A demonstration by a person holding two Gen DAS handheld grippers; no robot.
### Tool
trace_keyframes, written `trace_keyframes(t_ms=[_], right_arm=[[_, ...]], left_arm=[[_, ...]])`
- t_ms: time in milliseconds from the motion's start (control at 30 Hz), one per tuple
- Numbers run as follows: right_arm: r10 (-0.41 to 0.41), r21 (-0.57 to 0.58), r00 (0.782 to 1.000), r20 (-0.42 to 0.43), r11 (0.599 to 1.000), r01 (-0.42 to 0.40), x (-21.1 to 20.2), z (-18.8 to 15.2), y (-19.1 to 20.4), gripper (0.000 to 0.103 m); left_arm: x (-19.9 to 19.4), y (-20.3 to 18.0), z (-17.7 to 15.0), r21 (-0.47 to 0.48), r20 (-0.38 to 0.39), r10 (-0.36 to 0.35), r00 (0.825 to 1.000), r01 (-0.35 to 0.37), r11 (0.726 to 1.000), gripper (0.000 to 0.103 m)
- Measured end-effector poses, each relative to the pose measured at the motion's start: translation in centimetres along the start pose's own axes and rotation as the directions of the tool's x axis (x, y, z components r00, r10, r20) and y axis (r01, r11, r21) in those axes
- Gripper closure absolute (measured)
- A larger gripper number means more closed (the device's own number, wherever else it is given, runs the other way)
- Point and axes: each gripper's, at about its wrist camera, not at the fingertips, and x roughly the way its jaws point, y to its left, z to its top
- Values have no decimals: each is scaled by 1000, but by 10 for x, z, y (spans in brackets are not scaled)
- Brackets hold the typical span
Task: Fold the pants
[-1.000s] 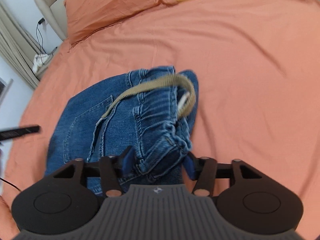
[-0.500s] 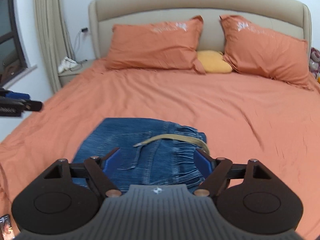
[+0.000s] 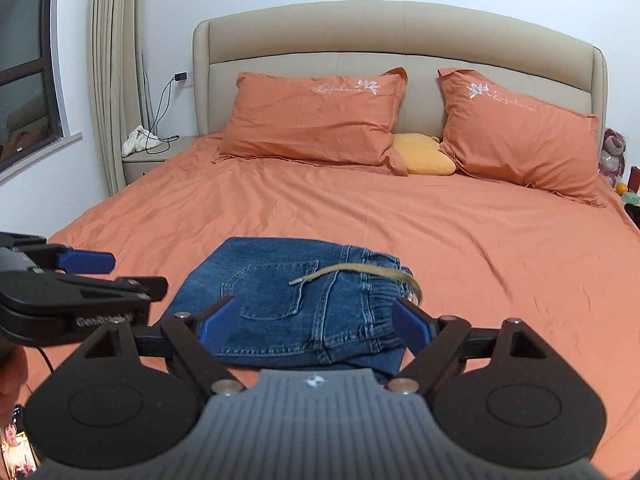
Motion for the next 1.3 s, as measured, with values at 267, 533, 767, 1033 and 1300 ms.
trace_keyframes(t_ms=[267, 533, 767, 1033, 1300], right_arm=[[-18, 13, 999, -35, 1000, 19, 1, -15, -3, 22], [-12, 2, 999, -36, 1000, 13, 2, -17, -3, 21], [-14, -5, 999, -35, 1000, 13, 0, -19, -4, 21], [-22, -2, 999, -30, 1000, 22, -3, -21, -4, 21], [-19, 6, 999, -29, 1000, 19, -6, -21, -4, 21]], left_arm=[[1, -3, -12, -18, -40, -5, 999, 4, 1000, 35], [-1, 0, -14, -31, -47, 0, 999, -1, 1000, 34], [0, -3, -13, -26, -52, 7, 999, -8, 1000, 34], [0, -2, -14, -27, -53, 3, 999, -5, 1000, 33], [-2, -7, -14, -23, -52, 2, 999, -3, 1000, 33]])
